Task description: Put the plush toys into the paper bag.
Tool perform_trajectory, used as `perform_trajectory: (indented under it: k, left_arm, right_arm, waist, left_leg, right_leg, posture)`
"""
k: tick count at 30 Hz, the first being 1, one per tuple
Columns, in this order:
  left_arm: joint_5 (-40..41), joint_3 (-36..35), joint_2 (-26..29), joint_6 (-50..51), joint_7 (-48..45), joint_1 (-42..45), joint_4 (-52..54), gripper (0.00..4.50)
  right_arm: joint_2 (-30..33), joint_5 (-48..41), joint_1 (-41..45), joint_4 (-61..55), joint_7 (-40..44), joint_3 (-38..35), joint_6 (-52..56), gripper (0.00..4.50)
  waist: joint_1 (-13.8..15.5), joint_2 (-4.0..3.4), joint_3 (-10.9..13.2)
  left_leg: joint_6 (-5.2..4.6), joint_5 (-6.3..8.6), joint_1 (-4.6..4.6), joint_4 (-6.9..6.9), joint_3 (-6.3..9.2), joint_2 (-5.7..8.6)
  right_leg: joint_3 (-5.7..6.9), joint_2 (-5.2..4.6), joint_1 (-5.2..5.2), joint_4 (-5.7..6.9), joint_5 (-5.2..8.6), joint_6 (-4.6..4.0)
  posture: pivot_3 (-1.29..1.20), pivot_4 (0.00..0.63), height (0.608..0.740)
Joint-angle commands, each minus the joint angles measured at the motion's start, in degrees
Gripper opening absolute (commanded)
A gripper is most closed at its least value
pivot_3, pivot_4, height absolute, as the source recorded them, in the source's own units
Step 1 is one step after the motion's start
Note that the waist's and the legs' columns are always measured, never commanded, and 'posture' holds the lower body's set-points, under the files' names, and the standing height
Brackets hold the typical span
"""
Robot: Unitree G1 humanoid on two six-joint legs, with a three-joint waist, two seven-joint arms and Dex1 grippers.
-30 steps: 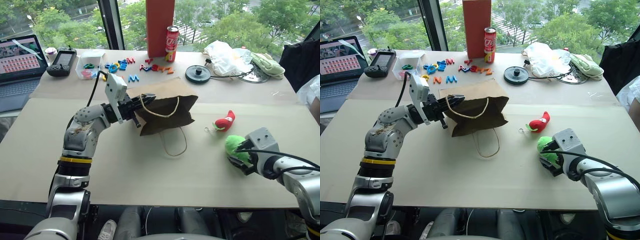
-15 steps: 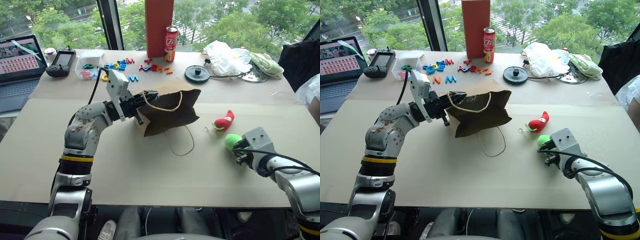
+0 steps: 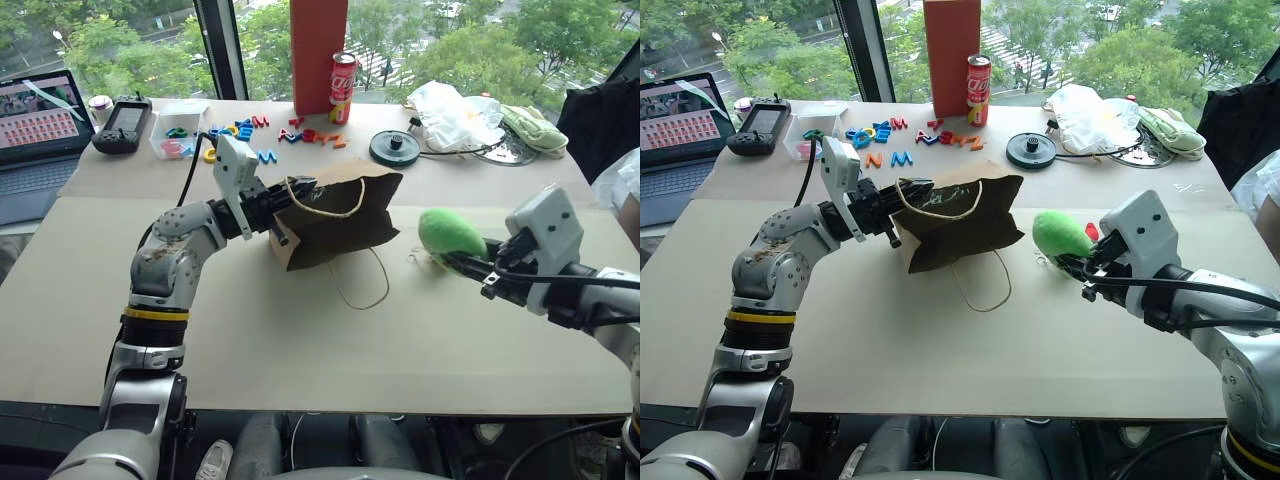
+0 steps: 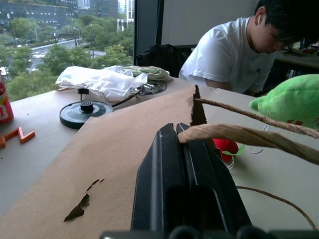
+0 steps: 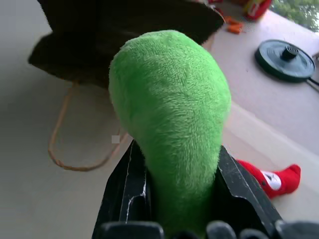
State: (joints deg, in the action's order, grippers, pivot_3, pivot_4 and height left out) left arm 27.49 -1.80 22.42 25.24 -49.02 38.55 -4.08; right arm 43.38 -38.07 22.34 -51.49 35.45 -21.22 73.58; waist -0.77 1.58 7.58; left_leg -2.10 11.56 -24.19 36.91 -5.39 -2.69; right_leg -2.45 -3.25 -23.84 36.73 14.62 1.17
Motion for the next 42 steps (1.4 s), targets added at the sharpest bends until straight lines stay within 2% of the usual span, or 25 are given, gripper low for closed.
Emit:
perform_trajectory:
  k: [1, 6, 14, 20, 23, 29, 34, 37, 42]
  left_arm:
    - [1.22, -0.92, -0.12, 0.08, -0.4, 2.14, 0.64, 0.0]
    - [1.31, -0.94, -0.14, 0.56, -0.58, 2.85, 0.57, 0.0]
    - [2.04, -1.23, 0.1, 1.8, -0.69, 3.35, 0.81, 0.0]
    - [1.85, -0.41, 0.42, 1.93, -1.14, 2.76, 1.74, 0.0]
    - [1.89, -0.08, 0.26, 2.22, -1.21, 2.45, 2.3, 0.0]
    - [2.05, 0.25, 0.12, 2.63, -1.54, 2.21, 2.86, 0.0]
    - [2.09, 0.45, 0.14, 2.9, -1.74, 2.2, 3.11, 0.0]
    - [2.16, 0.28, 0.33, 3.17, -1.73, 2.02, 3.33, 0.0]
    - [1.93, 0.15, 0.45, 3.13, -1.13, 1.81, 3.36, 0.0]
  right_arm:
    - [-1.25, 0.74, 5.6, 0.29, -5.33, 9.42, 0.62, 1.39]
    - [1.38, 7.28, 8.84, 3.51, -9.68, 20.1, -2.38, 1.39]
    - [3.44, 12.11, 9.35, 5.43, -9.72, 27.88, -7.39, 1.39]
    - [1.73, 16.1, 13.85, 8.88, -10.39, 34.05, -9.29, 1.39]
    - [-2.79, 19.36, 19.49, 14.39, -12.74, 39.16, -7.75, 1.39]
    - [-11.11, 24.19, 26.25, 25.1, -17.13, 43.08, -4.68, 1.39]
    - [-17.65, 27.9, 26.76, 32.43, -21.94, 40.99, -4.79, 1.39]
    - [-18.73, 29.6, 26.39, 33.06, -23.34, 40.06, -5.54, 2.13]
    - [-20.21, 28.75, 26.11, 31.01, -22.66, 37.32, -4.26, 3.84]
  waist:
    - [0.01, 0.0, 0.0]
    - [0.33, 0.0, 0.0]
    - [0.15, 0.0, 0.0]
    - [-0.14, 0.0, 0.0]
    - [-0.26, -0.01, 0.0]
    - [0.11, -0.01, 0.0]
    - [0.12, -0.01, 0.0]
    - [0.17, -0.01, 0.0]
    - [-0.03, -0.01, 0.0]
  left_leg:
    - [0.0, 0.0, -0.01, 0.0, 0.0, 0.0]
    - [0.01, -0.01, -0.12, 0.02, -0.03, 0.06]
    - [0.0, -0.01, -0.2, 0.0, -0.04, 0.06]
    - [0.0, -0.01, -0.14, 0.03, -0.06, 0.05]
    - [0.0, -0.01, -0.12, 0.03, -0.06, 0.02]
    - [0.02, -0.02, -0.17, 0.02, -0.07, 0.03]
    - [0.02, -0.02, -0.23, 0.01, -0.07, 0.03]
    - [0.02, -0.02, -0.3, 0.01, -0.05, 0.04]
    - [0.02, -0.02, -0.31, 0.0, -0.05, 0.03]
  right_leg:
    - [0.01, 0.0, 0.0, -0.01, 0.0, 0.0]
    - [0.0, -0.1, -0.11, 0.01, 0.0, 0.0]
    - [0.01, -0.09, -0.18, -0.01, 0.0, 0.01]
    - [-0.03, -0.06, -0.17, 0.03, 0.0, 0.01]
    - [-0.03, -0.03, -0.18, 0.06, 0.0, 0.0]
    - [-0.01, -0.06, -0.21, 0.09, -0.01, -0.01]
    - [0.05, -0.08, -0.22, 0.08, -0.01, -0.02]
    - [0.08, -0.09, -0.26, 0.22, -0.01, -0.02]
    - [0.08, -0.08, -0.27, 0.3, -0.01, -0.01]
  posture:
    - [0.0, 0.15, 0.739]
    - [0.0, 0.15, 0.739]
    - [0.0, 0.15, 0.739]
    - [0.0, 0.15, 0.739]
    - [0.0, 0.15, 0.739]
    - [0.0, 0.15, 0.739]
    - [0.0, 0.15, 0.739]
    - [0.0, 0.15, 0.739]
    - [0.0, 0.15, 0.739]
